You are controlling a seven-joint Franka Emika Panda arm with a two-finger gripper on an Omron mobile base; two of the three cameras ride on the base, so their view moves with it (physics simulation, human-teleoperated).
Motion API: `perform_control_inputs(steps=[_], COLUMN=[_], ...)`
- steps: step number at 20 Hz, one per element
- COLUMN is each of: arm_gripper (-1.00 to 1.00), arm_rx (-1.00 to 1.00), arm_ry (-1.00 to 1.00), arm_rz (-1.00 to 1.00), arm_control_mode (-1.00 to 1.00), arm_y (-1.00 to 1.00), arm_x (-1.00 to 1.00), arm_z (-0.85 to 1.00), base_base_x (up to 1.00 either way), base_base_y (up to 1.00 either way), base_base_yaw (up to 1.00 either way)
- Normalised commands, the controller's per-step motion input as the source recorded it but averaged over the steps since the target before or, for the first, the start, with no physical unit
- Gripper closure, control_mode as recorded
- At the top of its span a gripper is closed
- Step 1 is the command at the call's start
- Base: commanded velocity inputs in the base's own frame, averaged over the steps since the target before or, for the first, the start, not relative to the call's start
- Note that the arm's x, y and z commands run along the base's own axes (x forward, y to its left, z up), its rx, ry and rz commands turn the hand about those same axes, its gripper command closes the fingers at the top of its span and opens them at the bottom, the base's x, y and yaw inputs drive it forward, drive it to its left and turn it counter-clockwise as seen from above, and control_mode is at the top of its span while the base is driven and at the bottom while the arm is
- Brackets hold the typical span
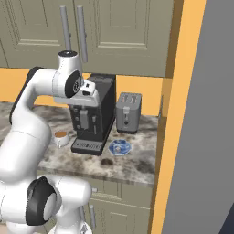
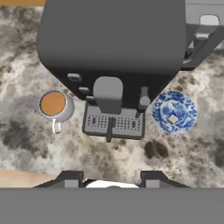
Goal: Take a sugar cube from the saucer and place it inside the coffee. Then, grab milk from the fridge and place it next to the coffee on the counter to sweeten the coffee.
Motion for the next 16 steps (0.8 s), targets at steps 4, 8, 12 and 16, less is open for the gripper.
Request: perform_control_inputs(steps=[4,8,12,16], arm_gripper=[-1.0,-1.0,-1.0,-1.0], arm_rx=[0.0,0.04,-0.01,-0.08], arm_ry=[-0.03,0.0,0.04,0.05], arm_rz=[-0.02,-0.14,0.13,0.43], arm_control_mode=[-1.0,-1.0,-1.0,-1.0], arm_y=[-0.08,-0.63,-0.91,-0.61], arm_x=[-0.35,-0.78,-0.26,0.0], arm_z=[-0.07,-0.27,-0.4,-0.61], base_base_x=[0.0,0.0,0.0,0.0], base_base_y=[0.0,0.0,0.0,0.0], base_base_yaw=[0.0,0.0,0.0,0.0])
